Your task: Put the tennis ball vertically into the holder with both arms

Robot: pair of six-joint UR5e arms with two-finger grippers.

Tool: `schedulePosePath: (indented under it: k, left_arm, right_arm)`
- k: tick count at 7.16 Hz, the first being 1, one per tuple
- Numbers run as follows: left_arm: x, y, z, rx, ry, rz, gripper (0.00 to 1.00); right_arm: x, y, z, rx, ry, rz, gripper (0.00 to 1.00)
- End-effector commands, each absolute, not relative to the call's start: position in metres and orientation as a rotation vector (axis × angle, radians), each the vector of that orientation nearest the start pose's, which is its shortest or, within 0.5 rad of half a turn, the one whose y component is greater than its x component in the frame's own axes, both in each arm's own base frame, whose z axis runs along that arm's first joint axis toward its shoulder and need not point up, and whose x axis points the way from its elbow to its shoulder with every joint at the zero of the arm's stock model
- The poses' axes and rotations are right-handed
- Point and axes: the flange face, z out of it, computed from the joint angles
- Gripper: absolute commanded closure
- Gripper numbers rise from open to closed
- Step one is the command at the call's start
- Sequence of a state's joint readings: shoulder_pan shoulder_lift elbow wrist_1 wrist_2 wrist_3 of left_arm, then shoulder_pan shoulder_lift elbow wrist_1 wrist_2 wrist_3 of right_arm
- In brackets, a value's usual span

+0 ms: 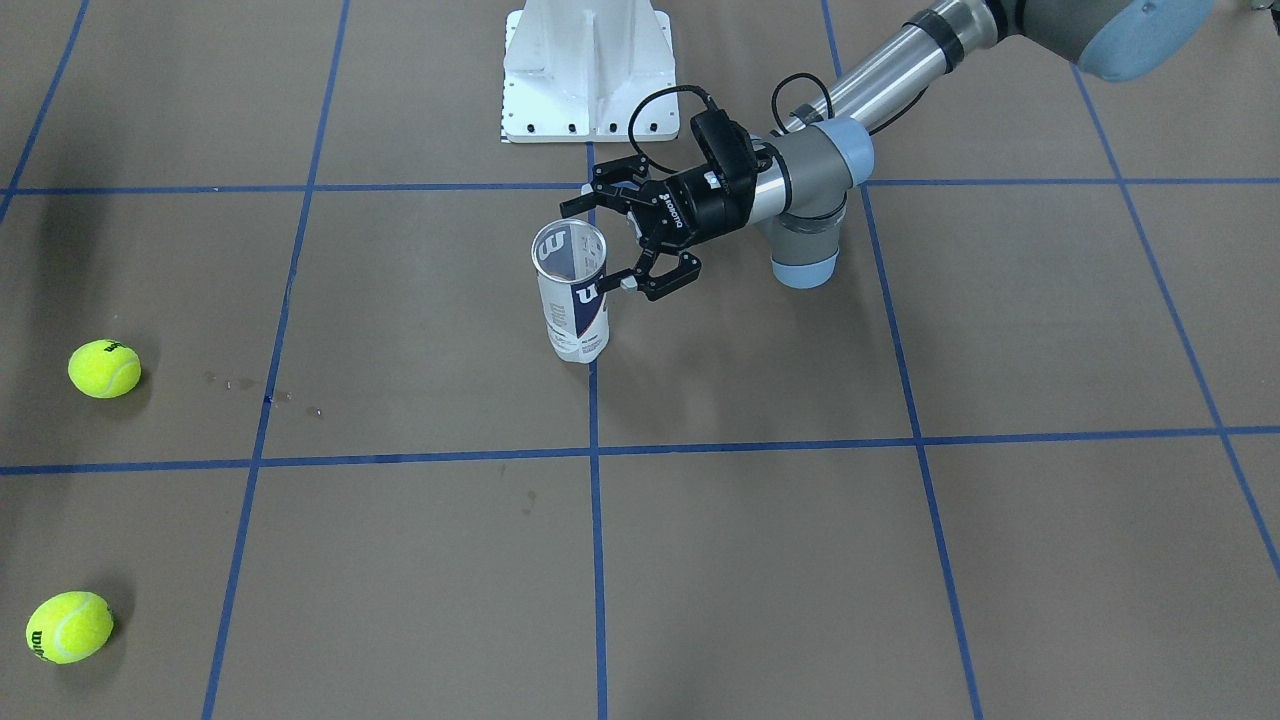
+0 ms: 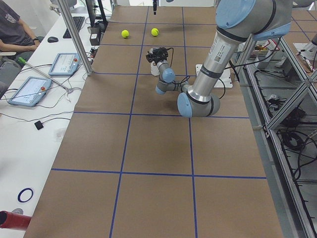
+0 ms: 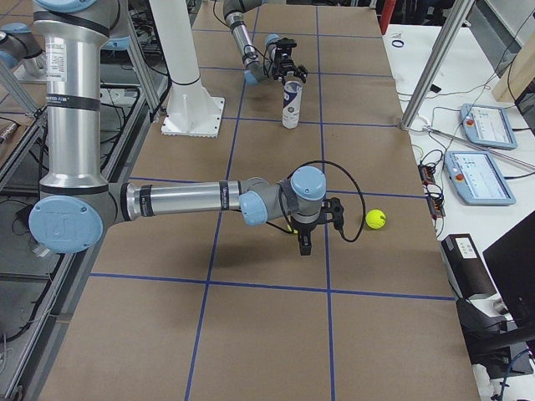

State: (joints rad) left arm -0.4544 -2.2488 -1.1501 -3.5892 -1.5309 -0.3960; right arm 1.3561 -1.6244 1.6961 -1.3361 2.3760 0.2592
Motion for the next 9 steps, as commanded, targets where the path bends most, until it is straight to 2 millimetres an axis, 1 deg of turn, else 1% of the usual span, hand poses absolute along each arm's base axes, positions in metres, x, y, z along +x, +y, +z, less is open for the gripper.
schedulePosePath:
  k: [1, 3, 5, 7, 8, 9]
  left_arm:
    - [0.532, -0.412, 0.254, 1.68, 1.554, 0.333, 0.0]
    - [0.532, -0.412, 0.254, 1.68, 1.554, 0.333, 0.0]
    - [0.533, -0.412, 0.256, 1.676, 1.552, 0.335, 0.0]
    - [0.532, -0.411, 0.253, 1.679, 1.56, 0.334, 0.0]
    - [0.531, -0.411, 0.252, 1.682, 1.561, 0.331, 0.0]
    - [0.531, -0.411, 0.248, 1.685, 1.566, 0.328, 0.0]
  right_arm:
    - [-0.043, -0.486, 0.595, 0.093, -0.844, -0.081, 0.01]
    - [-0.043, -0.486, 0.596, 0.091, -0.844, -0.081, 0.01]
    - [-0.049, -0.486, 0.598, 0.082, -0.844, -0.09, 0.01]
    - [-0.058, -0.489, 0.592, 0.086, -0.847, -0.108, 0.01]
    - [-0.072, -0.491, 0.589, 0.076, -0.847, -0.122, 0.01]
    - [-0.084, -0.499, 0.577, 0.07, -0.854, -0.109, 0.01]
